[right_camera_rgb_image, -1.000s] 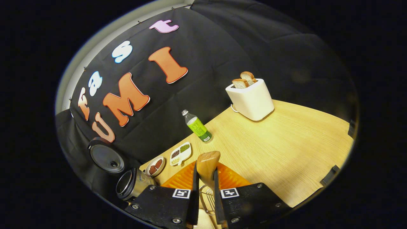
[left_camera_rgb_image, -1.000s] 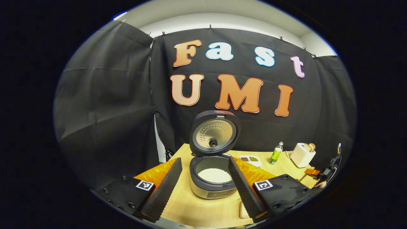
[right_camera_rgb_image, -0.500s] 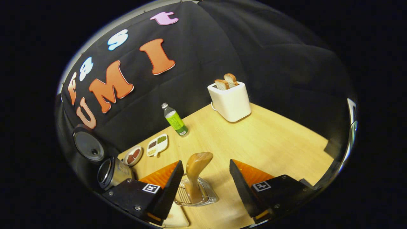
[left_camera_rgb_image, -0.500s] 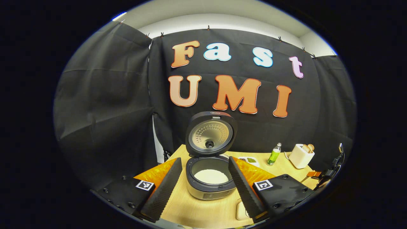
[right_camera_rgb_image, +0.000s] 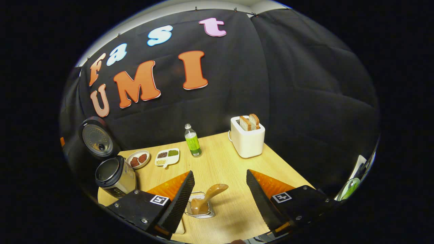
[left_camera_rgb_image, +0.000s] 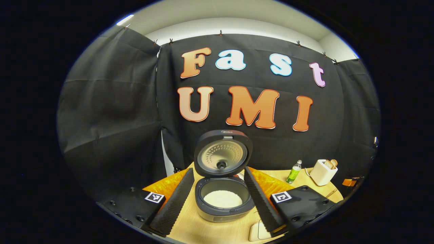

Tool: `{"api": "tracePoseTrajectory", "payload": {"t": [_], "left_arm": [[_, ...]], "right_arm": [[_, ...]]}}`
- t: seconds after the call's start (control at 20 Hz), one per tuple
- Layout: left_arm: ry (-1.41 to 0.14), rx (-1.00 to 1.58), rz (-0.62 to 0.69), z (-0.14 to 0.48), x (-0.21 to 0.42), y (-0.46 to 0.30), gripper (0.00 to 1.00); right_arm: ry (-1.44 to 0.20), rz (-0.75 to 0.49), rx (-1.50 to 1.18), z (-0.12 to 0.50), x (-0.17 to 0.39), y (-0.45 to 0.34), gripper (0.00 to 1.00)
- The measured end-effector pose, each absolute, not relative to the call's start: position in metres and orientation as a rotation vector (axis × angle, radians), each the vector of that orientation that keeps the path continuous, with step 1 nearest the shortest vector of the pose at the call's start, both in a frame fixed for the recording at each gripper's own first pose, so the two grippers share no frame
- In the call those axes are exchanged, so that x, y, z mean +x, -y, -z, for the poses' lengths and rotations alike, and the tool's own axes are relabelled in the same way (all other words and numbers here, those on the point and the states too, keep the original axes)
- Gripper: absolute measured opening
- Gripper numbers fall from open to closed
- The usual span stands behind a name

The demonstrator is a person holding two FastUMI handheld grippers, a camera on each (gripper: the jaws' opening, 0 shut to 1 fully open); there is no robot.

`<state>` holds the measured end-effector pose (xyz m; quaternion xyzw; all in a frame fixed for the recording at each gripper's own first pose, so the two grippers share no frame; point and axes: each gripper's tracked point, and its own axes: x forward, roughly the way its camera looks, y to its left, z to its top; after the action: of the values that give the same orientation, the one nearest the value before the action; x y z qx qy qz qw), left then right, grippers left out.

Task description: Close the left gripper, press the button to open the rice cooker; take a wooden spoon from the chopstick holder with the right hand, scoop a spoonful of rice and pour it into the rice cooker, then put the wooden spoon back into the chopstick holder.

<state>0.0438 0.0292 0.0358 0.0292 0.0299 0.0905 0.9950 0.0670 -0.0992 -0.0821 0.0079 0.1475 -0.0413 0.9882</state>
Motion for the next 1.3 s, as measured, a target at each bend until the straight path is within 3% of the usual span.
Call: {"api": "tracePoseTrajectory", "payload": {"t": [0.4,0.7,1.05,1.3], "left_arm": [[-0.046,0.066,-0.16,-0.118,0.181,-0.026,0.98],[-0.166,0.088,-0.189,-0.103,0.276,-0.047,0.99],[-0.31,0.065,-0.21,-0.042,0.306,-0.065,0.97],[-0.295,0.114,-0.187,-0.039,0.29,-0.057,0.98]], "right_arm": [[-0.219,0.073,-0.094,0.029,0.043,0.093,0.95],[-0.215,0.088,-0.095,0.022,0.037,0.094,0.95],[-0.212,0.098,-0.081,0.017,0.033,0.094,0.95],[-0.217,0.092,-0.063,0.018,0.035,0.09,0.95]]}}
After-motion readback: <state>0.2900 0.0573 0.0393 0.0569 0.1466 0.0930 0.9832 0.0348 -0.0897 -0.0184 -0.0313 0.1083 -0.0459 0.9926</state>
